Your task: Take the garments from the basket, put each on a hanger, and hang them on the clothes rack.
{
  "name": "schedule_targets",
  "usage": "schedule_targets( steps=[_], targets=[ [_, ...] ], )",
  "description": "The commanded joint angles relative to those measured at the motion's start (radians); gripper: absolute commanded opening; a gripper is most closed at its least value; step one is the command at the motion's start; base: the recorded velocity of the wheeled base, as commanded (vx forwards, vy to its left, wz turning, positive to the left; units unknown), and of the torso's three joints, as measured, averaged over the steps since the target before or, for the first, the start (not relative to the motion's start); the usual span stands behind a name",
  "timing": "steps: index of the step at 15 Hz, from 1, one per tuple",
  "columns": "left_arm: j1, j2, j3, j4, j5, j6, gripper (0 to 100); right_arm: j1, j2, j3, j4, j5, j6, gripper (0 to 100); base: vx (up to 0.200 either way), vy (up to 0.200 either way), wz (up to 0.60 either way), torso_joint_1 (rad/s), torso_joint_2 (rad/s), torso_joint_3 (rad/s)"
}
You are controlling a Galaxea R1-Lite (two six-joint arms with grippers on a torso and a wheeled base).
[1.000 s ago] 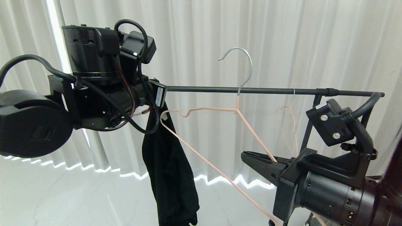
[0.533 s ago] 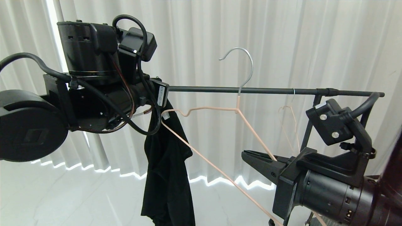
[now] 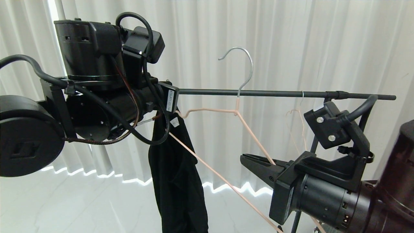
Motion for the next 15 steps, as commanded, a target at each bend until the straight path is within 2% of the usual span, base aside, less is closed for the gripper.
schedule_targets(
  steps=[1, 7, 11, 15],
  targets=[
    [-0.017, -0.006, -0.002, -0.001, 0.002, -0.004, 0, 0.003, 0.031, -0.002, -0.003, -0.001, 0.017, 0, 0.0, 0.0, 0.0, 0.0, 0.0, 0.0],
    [-0.017, -0.017, 0.001, -0.001, 0.008, -0.01, 0, -0.035, 0.08, -0.013, -0.07, -0.012, 0.017, 0, 0.0, 0.0, 0.0, 0.0, 0.0, 0.0],
    [0.021, -0.014, -0.001, -0.001, 0.044, -0.02, 0, -0.035, 0.077, -0.013, -0.07, -0.078, 0.014, 0, 0.0, 0.0, 0.0, 0.0, 0.0, 0.0],
    [-0.093, -0.02, 0.001, 0.001, 0.044, -0.076, 0, -0.035, 0.145, -0.066, -0.081, -0.08, 0.012, 0, 0.0, 0.0, 0.0, 0.0, 0.0, 0.0]
  ],
)
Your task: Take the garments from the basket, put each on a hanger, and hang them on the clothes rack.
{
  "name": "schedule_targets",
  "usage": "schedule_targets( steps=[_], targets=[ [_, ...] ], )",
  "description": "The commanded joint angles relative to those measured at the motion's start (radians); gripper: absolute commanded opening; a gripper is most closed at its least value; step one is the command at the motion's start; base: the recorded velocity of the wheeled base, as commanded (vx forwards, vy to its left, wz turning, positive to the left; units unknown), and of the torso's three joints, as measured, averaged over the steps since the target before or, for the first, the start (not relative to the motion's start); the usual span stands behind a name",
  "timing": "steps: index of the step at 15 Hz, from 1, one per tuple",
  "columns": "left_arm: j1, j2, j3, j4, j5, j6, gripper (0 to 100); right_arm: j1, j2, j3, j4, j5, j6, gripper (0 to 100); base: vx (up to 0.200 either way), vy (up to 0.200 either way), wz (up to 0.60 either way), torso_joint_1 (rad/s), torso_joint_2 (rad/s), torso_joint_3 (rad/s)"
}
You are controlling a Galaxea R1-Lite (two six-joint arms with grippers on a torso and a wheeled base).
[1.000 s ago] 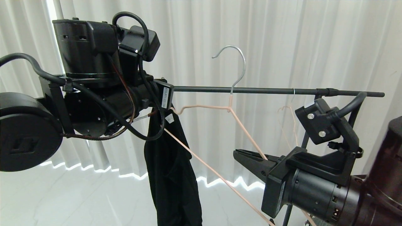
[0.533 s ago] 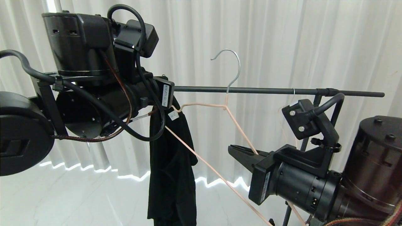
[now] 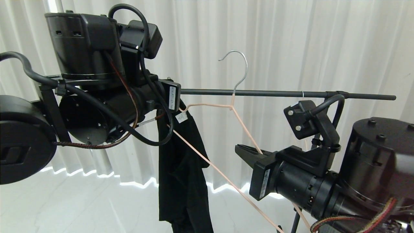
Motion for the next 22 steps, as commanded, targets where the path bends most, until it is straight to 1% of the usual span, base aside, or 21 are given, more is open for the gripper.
schedule_targets(
  steps=[1, 4, 8, 11, 13, 15, 17, 19, 22],
  targets=[
    [-0.067, 0.0, 0.001, 0.0, 0.002, -0.013, 0, 0.001, 0.053, -0.03, -0.009, 0.0, -0.001, 0, 0.0, 0.0, 0.0, 0.0, 0.0, 0.0],
    [-0.119, 0.008, -0.001, 0.0, 0.0, -0.033, 0, 0.001, 0.073, -0.049, -0.009, 0.0, -0.007, 0, 0.0, 0.0, 0.0, 0.0, 0.0, 0.0],
    [-0.174, 0.009, -0.022, 0.0, 0.0, -0.09, 0, 0.005, 0.093, -0.049, -0.009, 0.0, -0.005, 0, 0.0, 0.0, 0.0, 0.0, 0.0, 0.0],
    [-0.18, 0.021, -0.067, 0.0, 0.0, -0.1, 0, 0.018, 0.102, -0.047, -0.011, 0.0, -0.002, 0, 0.0, 0.0, 0.0, 0.0, 0.0, 0.0],
    [-0.122, 0.041, -0.102, 0.0, 0.0, -0.096, 0, 0.021, 0.09, -0.03, -0.011, -0.001, -0.001, 0, 0.0, 0.0, 0.0, 0.0, 0.0, 0.0],
    [-0.054, 0.052, -0.111, 0.0, 0.006, -0.091, 0, 0.019, 0.065, -0.013, -0.011, -0.003, -0.002, 0, 0.0, 0.0, 0.0, 0.0, 0.0, 0.0],
    [0.01, 0.069, -0.111, 0.0, 0.069, -0.068, 0, 0.018, 0.042, -0.006, -0.011, -0.037, -0.002, 0, 0.0, 0.0, 0.0, 0.0, 0.0, 0.0],
    [0.036, 0.072, -0.111, 0.0, 0.078, -0.068, 0, 0.016, 0.022, -0.003, -0.011, -0.054, -0.004, 0, 0.0, 0.0, 0.0, 0.0, 0.0, 0.0],
    [0.039, 0.074, -0.103, 0.001, 0.08, -0.068, 0, -0.016, 0.009, -0.004, -0.011, -0.075, -0.014, 0, 0.0, 0.0, 0.0, 0.0, 0.0, 0.0]
  ],
)
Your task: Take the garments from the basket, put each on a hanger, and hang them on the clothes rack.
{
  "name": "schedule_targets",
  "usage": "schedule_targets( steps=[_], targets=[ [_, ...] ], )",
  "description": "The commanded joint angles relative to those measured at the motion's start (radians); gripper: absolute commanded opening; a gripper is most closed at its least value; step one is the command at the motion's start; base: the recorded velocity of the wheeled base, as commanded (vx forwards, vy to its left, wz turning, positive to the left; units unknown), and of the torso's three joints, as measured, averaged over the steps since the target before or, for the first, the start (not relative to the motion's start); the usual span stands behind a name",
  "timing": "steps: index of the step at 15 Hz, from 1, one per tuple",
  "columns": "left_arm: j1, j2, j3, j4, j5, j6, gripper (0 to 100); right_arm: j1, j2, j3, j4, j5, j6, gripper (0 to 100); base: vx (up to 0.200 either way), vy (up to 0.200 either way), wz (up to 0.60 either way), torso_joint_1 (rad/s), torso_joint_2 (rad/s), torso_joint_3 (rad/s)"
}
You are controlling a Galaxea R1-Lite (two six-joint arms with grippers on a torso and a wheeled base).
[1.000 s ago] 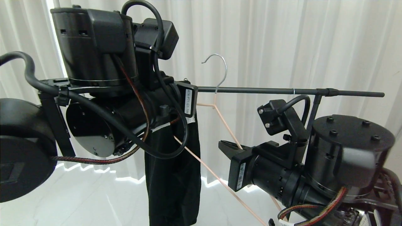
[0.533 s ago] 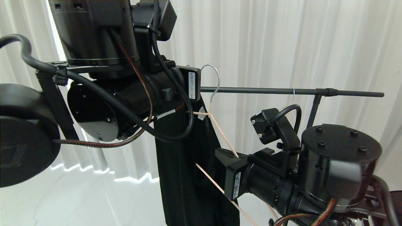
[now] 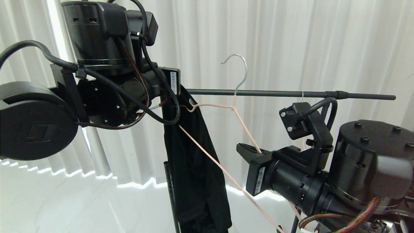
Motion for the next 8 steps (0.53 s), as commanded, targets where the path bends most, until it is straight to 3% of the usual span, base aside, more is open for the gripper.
schedule_targets(
  steps=[1, 8],
  targets=[
    [0.003, 0.007, 0.004, 0.001, 0.001, 0.0, 0, -0.019, -0.023, -0.002, -0.001, -0.009, -0.01, 0, 0.0, 0.0, 0.0, 0.0, 0.0, 0.0],
    [-0.005, 0.022, -0.003, 0.018, 0.055, 0.0, 0, -0.038, -0.038, -0.002, -0.001, -0.068, -0.044, 0, 0.0, 0.0, 0.0, 0.0, 0.0, 0.0]
  ],
)
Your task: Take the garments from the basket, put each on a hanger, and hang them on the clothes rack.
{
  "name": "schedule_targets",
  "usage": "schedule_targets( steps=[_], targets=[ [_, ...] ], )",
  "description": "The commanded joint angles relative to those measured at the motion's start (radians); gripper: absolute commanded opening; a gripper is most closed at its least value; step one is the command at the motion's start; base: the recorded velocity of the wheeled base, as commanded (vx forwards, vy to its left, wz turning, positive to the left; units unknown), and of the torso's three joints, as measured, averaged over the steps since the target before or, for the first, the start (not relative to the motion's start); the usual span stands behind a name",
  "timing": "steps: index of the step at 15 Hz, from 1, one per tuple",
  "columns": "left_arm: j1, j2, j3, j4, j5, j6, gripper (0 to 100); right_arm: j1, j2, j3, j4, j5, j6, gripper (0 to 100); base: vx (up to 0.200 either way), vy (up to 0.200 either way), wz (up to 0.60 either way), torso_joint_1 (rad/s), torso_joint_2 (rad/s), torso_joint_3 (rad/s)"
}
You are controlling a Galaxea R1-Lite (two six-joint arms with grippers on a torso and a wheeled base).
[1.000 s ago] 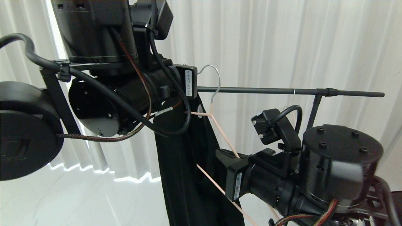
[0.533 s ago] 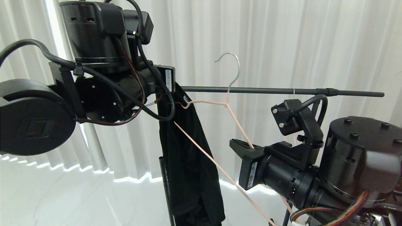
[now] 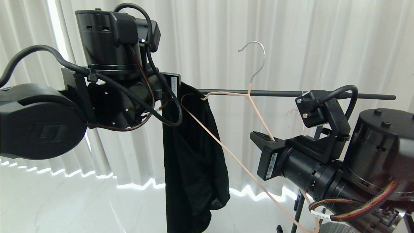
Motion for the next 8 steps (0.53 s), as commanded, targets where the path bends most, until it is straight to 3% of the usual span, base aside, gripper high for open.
schedule_targets(
  steps=[1, 8],
  targets=[
    [-0.016, 0.002, -0.001, 0.0, 0.001, 0.0, 0, -0.001, 0.003, -0.002, -0.001, -0.002, -0.009, 0, 0.0, 0.0, 0.0, 0.0, 0.0, 0.0],
    [-0.225, 0.01, 0.003, 0.0, 0.001, -0.072, 0, -0.008, 0.135, -0.091, -0.054, -0.007, -0.027, 0, 0.0, 0.0, 0.0, 0.0, 0.0, 0.0]
  ],
)
